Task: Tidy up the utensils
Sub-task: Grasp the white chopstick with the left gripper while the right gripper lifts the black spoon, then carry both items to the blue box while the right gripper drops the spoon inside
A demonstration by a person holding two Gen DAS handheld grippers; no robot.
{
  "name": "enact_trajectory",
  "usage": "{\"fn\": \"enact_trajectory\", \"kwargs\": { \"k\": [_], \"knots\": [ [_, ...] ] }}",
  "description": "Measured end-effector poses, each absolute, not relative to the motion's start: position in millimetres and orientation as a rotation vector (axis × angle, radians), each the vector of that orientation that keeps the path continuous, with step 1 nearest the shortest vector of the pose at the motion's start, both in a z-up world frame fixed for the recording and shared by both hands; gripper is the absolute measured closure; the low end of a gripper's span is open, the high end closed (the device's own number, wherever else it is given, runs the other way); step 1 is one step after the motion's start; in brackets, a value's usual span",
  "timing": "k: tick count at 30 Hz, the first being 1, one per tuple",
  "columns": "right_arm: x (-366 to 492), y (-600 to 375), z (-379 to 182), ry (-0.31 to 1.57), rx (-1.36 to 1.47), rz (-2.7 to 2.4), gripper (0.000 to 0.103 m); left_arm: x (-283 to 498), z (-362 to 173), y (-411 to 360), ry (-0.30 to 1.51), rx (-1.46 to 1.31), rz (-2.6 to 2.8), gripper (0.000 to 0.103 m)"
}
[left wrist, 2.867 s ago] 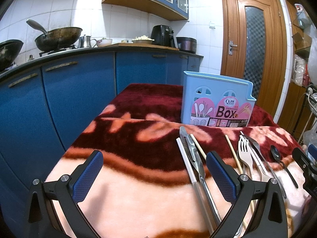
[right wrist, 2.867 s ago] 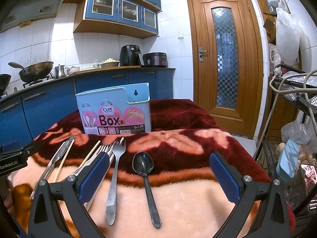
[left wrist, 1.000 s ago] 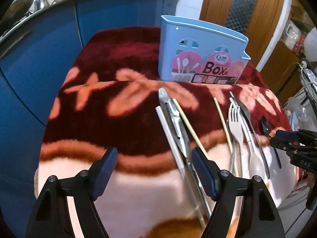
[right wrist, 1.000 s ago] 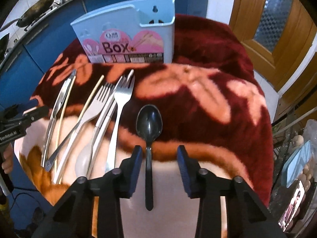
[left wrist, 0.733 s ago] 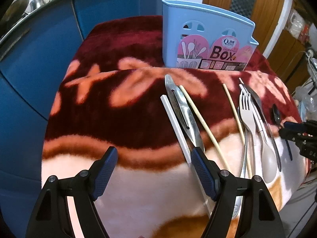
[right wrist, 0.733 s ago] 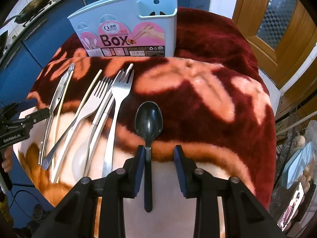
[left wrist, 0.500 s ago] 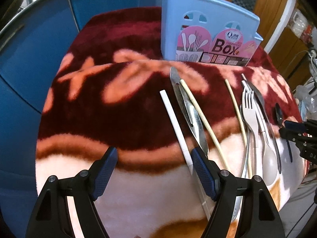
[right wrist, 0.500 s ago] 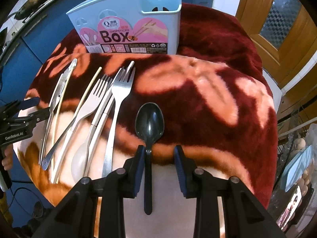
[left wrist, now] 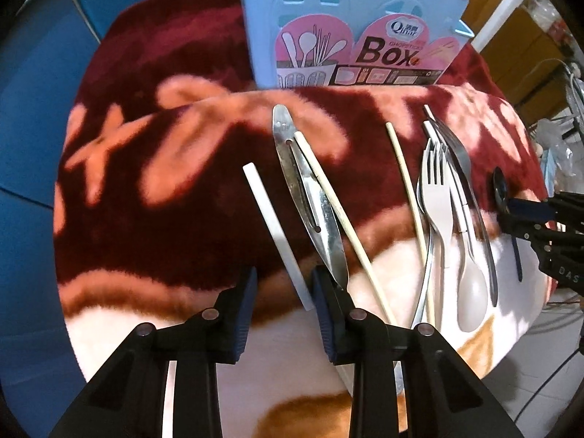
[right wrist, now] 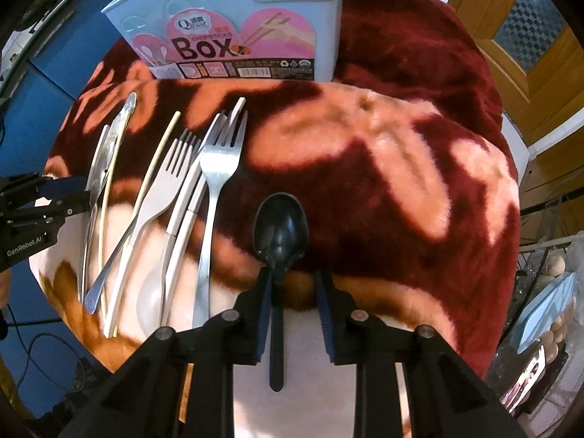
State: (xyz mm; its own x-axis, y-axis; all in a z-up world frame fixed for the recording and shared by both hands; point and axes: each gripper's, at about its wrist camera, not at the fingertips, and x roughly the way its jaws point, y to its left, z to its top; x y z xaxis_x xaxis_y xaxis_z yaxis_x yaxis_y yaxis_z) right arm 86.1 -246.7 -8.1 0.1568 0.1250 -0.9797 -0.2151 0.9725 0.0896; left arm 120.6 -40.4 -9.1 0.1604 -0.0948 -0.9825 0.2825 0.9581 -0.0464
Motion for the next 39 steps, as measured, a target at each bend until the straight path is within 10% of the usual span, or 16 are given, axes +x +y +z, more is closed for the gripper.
{"fn": "enact_trajectory", "kwargs": {
  "k": [7, 12, 39],
  "knots": [
    [77.9, -256.6, -3.2, 1.316, -0.02, 0.234, 0.095, 136.6, -9.5, -39.7, 1.414, 0.122, -0.26, 0.073],
    [62.2, -259.6, 3.1, 1.249, 0.032, 0.248, 0.095, 121.6, -7.2, -12.8, 1.366, 0.004, -0.287, 0.097],
    [52.0, -244.6, 74.2, 0.623, 0.199, 0.306, 0.095, 97.1, 97.6, 3.4, 0.642, -0.185, -0.389, 0.097]
  ]
}}
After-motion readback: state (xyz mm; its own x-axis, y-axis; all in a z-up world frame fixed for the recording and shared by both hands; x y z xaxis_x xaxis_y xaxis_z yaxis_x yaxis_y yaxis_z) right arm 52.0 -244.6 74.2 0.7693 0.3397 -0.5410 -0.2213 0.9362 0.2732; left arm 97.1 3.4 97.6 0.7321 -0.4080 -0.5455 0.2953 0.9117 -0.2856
